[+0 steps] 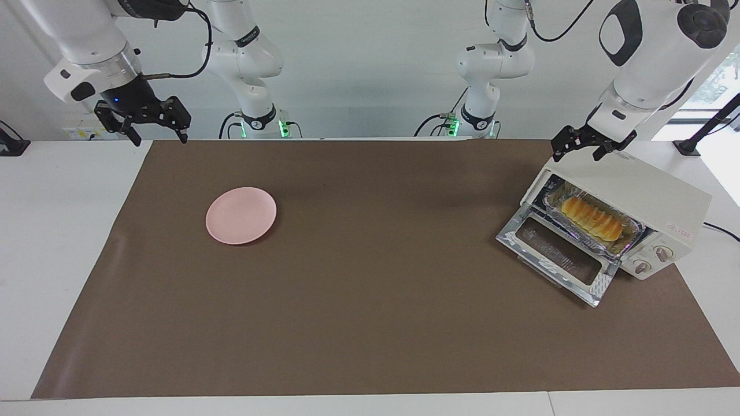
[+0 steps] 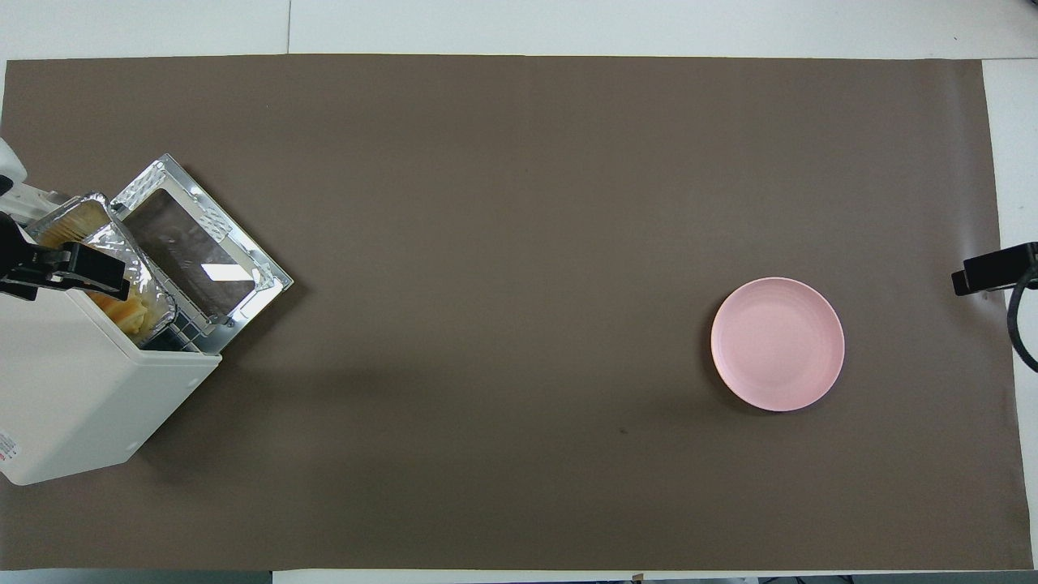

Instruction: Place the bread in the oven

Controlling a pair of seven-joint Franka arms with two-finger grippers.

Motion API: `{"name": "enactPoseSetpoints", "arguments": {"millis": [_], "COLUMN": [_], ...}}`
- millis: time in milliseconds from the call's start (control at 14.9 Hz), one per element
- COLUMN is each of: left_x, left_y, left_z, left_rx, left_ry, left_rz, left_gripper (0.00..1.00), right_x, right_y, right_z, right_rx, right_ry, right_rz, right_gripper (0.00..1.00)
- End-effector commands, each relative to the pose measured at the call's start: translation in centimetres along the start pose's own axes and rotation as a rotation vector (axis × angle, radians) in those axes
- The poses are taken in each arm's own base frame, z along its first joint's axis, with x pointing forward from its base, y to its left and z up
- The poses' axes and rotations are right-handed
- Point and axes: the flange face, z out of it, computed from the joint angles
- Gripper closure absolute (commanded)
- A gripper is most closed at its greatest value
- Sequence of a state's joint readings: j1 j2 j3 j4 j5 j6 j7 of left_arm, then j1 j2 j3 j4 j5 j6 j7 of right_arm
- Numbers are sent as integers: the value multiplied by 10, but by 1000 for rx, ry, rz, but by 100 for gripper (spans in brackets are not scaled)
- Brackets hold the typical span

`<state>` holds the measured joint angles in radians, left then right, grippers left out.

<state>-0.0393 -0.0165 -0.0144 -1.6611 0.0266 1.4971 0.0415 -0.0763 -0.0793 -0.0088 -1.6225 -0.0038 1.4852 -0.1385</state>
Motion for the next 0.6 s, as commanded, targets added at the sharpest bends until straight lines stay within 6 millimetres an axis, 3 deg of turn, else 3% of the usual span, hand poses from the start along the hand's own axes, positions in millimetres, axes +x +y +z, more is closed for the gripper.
{"name": "enactPoseSetpoints", "arguments": {"millis": [0, 537], "left_x": [-9, -6], "left_y": [7, 8], "left_z": [-2, -3], "left_rx": [15, -3], "left_ry": [20, 36], "left_rz": [21, 16], "left_gripper": [0, 0], "right_x": [-8, -8], "right_y": [0, 0], "right_z": [0, 0], "right_rx": [19, 19], "right_ry": [-4, -4], "right_rz": [-2, -2], "right_gripper": [0, 0]}}
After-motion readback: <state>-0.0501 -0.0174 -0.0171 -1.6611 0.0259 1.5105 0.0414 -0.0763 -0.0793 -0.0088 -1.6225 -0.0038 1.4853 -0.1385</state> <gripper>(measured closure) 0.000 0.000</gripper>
